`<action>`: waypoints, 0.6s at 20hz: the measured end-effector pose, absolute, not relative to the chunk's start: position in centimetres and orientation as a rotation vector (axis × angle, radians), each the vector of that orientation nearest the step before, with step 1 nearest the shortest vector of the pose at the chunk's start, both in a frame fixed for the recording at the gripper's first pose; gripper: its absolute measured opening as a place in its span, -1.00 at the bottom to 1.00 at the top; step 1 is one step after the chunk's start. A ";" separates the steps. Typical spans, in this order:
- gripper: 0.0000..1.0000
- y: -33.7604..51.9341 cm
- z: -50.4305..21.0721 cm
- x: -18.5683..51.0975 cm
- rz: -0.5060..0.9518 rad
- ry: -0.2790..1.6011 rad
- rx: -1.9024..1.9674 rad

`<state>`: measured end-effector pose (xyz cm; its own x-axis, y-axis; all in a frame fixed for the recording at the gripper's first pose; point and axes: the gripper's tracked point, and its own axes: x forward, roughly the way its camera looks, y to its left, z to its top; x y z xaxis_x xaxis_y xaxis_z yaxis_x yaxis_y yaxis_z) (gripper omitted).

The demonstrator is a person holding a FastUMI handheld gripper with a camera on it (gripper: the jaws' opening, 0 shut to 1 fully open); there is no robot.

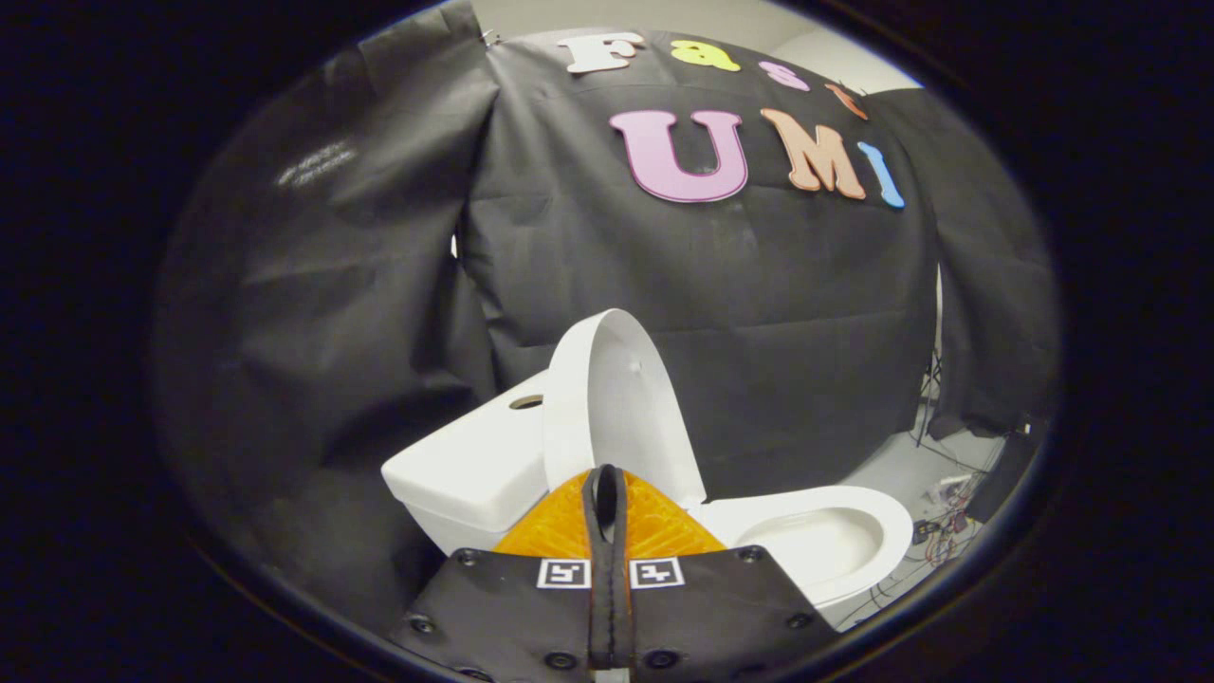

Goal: Open the toilet lid.

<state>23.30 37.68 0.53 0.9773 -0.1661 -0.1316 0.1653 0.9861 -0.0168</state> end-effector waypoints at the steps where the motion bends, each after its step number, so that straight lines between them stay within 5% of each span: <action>1: -0.99 37.7 0.3 23.7 -0.159 0.122 -0.027; 8: -0.71 39.4 0.1 23.9 -0.109 0.081 -0.038; 12: -0.05 40.4 0.1 23.7 -0.020 0.107 -0.032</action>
<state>23.70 40.45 0.08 0.9940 -0.0221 -0.1069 0.0188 0.9993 -0.0326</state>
